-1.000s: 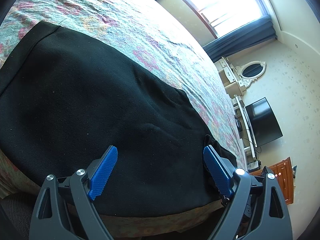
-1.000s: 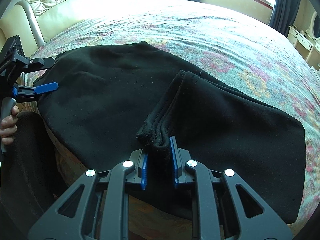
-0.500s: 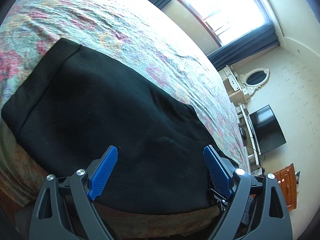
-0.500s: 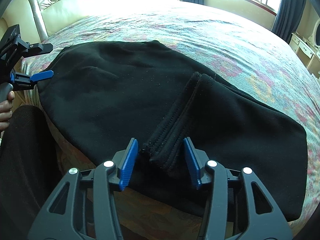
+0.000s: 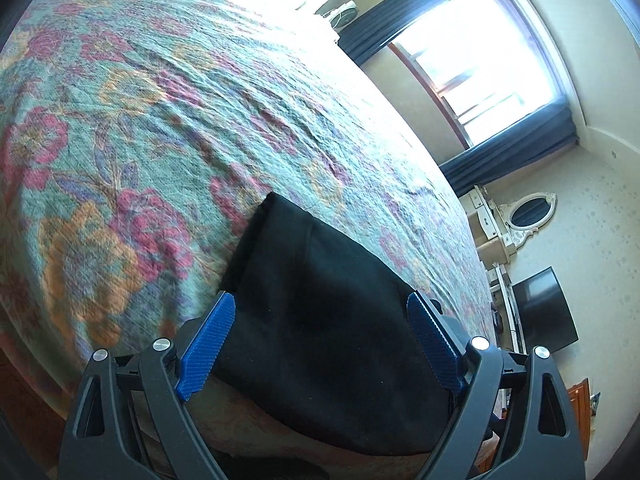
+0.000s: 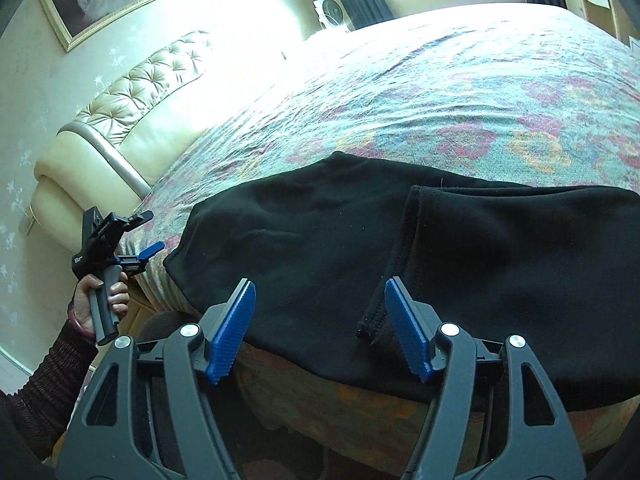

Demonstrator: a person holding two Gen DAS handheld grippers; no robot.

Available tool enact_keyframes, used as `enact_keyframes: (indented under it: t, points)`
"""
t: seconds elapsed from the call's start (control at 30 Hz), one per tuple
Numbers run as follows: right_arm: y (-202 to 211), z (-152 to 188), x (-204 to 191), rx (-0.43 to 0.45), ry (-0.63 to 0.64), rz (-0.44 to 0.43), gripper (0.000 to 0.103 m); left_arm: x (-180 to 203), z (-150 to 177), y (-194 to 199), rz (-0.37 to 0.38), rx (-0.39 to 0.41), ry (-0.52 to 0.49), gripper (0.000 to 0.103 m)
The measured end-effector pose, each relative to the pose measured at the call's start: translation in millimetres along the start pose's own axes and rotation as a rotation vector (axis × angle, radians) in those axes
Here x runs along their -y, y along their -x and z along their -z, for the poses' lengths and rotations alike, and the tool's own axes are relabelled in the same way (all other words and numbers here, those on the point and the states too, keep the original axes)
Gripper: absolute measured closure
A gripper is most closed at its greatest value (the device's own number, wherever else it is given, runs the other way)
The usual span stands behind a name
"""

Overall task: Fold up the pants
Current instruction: 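Grasp the pants edge with the left gripper and lift it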

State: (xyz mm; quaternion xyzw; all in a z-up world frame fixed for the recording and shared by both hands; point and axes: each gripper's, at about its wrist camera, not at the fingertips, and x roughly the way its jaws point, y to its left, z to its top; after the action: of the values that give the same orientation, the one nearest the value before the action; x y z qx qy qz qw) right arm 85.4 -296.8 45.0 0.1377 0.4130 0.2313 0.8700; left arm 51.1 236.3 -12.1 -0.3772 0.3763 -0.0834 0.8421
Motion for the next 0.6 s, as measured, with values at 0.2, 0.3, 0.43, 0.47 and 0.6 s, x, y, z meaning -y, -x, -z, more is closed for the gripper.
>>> enact_keyframes:
  t: [0.2, 0.3, 0.43, 0.47, 0.6]
  points:
    - [-7, 12, 3, -0.036, -0.046, -0.020, 0.035, -19, -17, -29, 0.001, -0.090, 0.003, 0.016]
    - [-10, 16, 1, -0.053, -0.049, -0.021, 0.035, -28, -22, -51, -0.020, -0.170, -0.016, 0.016]
    - [-12, 21, 0, -0.068, -0.070, -0.048, 0.030, -21, -25, -58, 0.018, -0.256, -0.094, 0.016]
    - [-13, 23, -1, -0.069, -0.073, -0.053, 0.029, -18, -23, -59, 0.053, -0.283, -0.098, 0.016]
    - [-20, 27, -5, -0.096, -0.077, -0.076, 0.029, -6, -15, -66, 0.102, -0.331, -0.126, 0.016]
